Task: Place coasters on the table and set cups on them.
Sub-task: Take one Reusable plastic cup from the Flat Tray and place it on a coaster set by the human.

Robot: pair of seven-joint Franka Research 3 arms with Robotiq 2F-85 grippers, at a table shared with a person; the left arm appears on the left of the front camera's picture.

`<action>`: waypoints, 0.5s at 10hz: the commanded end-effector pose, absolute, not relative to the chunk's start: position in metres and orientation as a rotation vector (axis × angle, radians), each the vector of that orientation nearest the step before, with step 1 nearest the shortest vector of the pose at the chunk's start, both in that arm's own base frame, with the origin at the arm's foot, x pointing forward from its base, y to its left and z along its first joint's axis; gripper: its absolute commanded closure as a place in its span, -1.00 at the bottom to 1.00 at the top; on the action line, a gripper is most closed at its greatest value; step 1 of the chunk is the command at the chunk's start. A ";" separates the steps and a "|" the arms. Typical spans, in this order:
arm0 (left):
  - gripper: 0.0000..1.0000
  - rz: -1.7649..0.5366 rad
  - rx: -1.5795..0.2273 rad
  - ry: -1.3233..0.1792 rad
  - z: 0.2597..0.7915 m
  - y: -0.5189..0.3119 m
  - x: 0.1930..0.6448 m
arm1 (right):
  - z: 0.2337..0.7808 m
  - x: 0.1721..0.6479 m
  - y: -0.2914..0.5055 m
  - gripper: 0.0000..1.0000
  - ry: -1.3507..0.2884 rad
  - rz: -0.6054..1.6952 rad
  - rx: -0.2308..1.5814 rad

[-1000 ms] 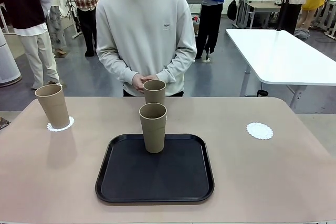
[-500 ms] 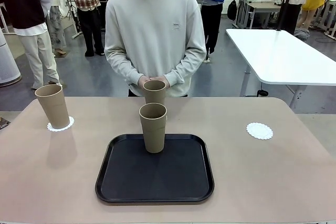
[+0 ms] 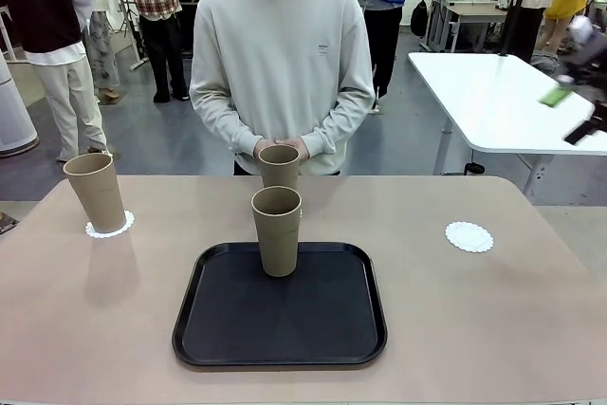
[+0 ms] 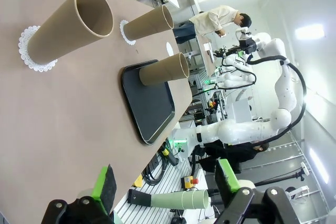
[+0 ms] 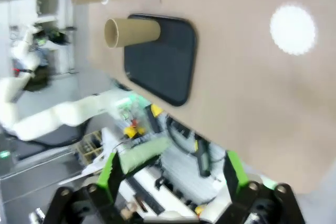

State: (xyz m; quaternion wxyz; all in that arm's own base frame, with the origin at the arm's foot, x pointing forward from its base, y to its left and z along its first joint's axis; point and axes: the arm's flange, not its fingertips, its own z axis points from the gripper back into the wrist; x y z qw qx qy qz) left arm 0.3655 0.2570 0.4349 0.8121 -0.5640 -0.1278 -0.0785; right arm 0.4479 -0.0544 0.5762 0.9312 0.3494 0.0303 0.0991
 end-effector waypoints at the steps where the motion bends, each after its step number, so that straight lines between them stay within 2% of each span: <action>1: -1.00 -0.164 -1.208 -0.278 0.436 0.258 0.365 | 0.547 0.445 0.012 -1.00 -0.072 0.269 0.634; 3: -1.00 -0.164 -1.208 -0.278 0.436 0.258 0.365 | 0.500 0.442 0.073 -1.00 -0.112 0.459 0.541; 5: -1.00 -0.164 -1.208 -0.278 0.436 0.258 0.365 | 0.458 0.440 0.095 -1.00 -0.039 0.664 0.438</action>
